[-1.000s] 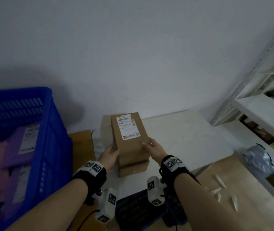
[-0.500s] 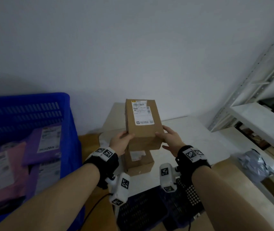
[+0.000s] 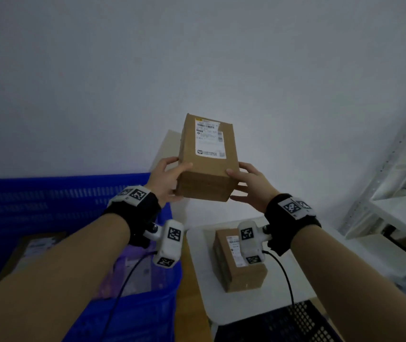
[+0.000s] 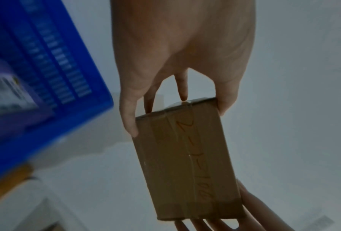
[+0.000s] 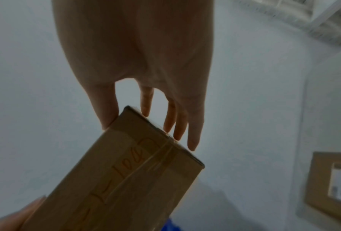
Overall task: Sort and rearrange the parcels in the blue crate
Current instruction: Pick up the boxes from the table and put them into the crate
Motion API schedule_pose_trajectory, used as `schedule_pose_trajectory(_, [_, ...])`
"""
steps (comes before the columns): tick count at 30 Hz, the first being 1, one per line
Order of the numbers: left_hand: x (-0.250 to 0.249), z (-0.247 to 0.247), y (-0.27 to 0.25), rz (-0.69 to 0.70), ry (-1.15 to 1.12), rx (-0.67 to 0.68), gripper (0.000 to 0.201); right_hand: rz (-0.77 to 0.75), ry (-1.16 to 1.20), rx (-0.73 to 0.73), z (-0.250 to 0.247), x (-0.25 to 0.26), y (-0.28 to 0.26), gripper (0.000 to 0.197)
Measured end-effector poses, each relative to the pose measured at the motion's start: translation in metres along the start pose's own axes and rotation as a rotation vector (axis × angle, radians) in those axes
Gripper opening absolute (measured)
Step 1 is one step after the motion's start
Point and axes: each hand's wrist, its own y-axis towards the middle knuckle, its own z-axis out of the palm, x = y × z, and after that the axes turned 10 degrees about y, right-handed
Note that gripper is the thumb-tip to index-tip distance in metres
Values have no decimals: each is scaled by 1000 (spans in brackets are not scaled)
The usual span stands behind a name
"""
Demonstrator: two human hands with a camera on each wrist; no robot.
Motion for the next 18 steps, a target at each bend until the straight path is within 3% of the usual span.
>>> schedule_pose_trajectory(3, [-5,-59,-19,0,42,-54,59,36,-4,139,57,-5,1,51])
schedule_pose_trajectory(8, [-4,-164,-59,-47,152,-110,41,99,-7,319,156,-27,0,53])
schedule_pose_trajectory(11, [6,-228,-81,-98,225,-131,46,152,18,400,216,-47,-2,53])
schedule_pose_trajectory(18, [37,-360,-107,-321,434,-84,53,325,-74,505,332,-110,1,52])
